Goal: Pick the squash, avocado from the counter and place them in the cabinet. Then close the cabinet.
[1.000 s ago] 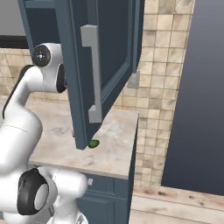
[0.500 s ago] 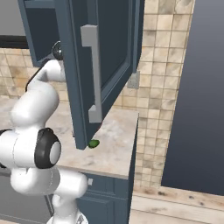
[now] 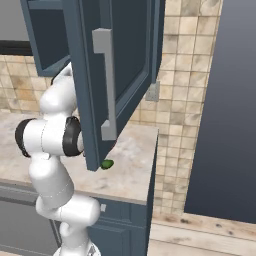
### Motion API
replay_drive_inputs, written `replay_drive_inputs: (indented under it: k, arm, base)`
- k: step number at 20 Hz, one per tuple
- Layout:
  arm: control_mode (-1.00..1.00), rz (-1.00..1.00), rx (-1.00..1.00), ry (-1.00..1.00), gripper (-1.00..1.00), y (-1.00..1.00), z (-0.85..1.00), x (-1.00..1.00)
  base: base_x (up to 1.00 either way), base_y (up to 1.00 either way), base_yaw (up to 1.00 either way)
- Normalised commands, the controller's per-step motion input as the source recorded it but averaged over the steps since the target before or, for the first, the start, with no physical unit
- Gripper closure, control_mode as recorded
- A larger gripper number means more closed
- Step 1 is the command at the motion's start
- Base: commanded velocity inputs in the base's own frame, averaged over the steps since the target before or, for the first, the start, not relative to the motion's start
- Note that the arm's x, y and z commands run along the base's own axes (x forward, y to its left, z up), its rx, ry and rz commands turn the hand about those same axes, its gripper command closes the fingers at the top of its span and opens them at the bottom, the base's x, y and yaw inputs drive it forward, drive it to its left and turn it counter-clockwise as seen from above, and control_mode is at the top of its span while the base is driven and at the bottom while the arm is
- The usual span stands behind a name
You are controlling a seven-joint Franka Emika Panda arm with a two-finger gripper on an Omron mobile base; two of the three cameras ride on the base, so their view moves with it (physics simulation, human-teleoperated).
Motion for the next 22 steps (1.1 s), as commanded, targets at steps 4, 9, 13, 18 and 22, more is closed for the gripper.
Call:
replay_drive_inputs:
  k: [4, 9, 13, 18, 22]
  arm:
    - [-1.0, 0.0, 0.0, 0.03, -1.0, -0.01, 0.0, 0.81]
    - [-1.0, 0.0, 0.0, 0.0, -1.0, 0.0, -0.27, 0.26]
    - [-1.0, 0.0, -0.01, -0.09, -1.0, 0.0, -0.05, -0.36]
    - [-1.0, 0.0, -0.05, -0.07, -1.0, -0.01, -0.09, -0.98]
    - [-1.0, 0.0, -0.02, -0.08, -1.0, -0.14, 0.0, -1.0]
  base:
    - [0.0, 0.0, 0.0]
    - [0.0, 0.0, 0.0]
    - [0.0, 0.0, 0.0]
    - [0.0, 0.0, 0.0]
    - [0.0, 0.0, 0.0]
